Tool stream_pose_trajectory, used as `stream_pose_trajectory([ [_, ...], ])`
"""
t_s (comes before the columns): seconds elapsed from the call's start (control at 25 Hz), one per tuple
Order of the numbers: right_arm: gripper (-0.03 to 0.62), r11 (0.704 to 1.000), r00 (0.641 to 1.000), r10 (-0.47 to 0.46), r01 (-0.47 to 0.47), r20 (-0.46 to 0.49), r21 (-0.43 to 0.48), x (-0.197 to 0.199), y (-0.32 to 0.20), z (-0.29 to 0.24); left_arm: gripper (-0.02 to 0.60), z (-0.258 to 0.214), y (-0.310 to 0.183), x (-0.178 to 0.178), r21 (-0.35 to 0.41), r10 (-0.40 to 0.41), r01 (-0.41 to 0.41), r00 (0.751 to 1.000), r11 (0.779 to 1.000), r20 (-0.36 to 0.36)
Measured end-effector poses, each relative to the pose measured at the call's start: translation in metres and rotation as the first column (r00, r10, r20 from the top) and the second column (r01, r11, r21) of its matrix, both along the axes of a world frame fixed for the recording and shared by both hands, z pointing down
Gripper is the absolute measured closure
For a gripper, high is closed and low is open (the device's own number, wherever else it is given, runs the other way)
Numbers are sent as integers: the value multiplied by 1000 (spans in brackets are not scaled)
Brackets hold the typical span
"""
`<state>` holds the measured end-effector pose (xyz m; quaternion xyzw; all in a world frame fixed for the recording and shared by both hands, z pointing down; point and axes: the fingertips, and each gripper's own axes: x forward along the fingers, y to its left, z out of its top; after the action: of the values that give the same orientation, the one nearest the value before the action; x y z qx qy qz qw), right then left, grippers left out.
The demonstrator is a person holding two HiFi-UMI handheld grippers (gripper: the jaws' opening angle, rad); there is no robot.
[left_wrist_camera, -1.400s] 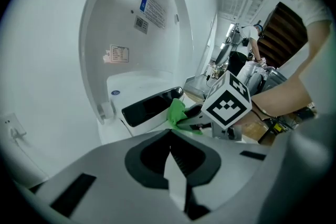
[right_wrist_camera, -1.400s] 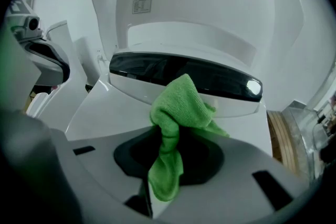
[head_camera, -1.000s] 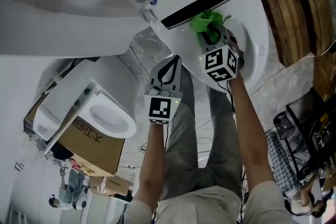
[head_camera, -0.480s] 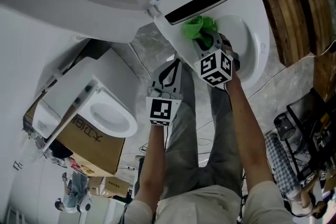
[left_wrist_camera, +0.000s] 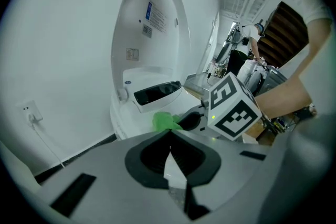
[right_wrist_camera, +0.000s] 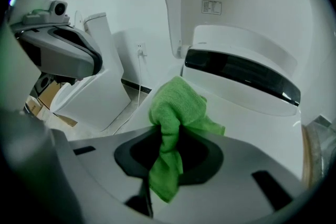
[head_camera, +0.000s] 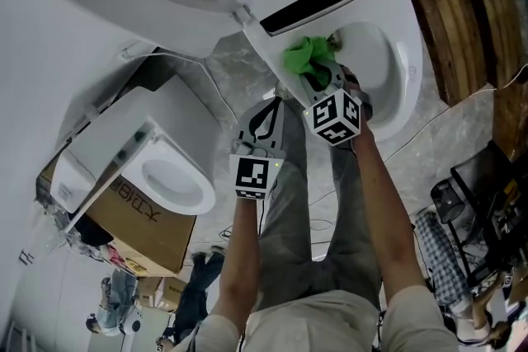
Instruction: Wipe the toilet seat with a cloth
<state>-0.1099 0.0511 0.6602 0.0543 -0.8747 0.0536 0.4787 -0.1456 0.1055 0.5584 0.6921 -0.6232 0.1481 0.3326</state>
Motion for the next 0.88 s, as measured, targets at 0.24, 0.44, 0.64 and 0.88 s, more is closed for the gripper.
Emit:
stream_pose_trajectory([
  [0.24,501,999,1000,9,-9,4,-47,14,20,2,569,-4,8,6,-14,1,-1,1000,1000,3],
  [0.44,500,997,1000,0,0,-9,-80,30,37,4,569,-11,13,10,-24,9,-9,1000,1000,14],
  [0.64,500,993,999,7,-11,-32,-121,52,58,4,569,-22,14,22,-45,35,-34,999,998,24],
  [0.88,499,986,994,108,-104,23,-130,72,62,-35,569,-48,7,37,-41,86,-85,996,996,35],
])
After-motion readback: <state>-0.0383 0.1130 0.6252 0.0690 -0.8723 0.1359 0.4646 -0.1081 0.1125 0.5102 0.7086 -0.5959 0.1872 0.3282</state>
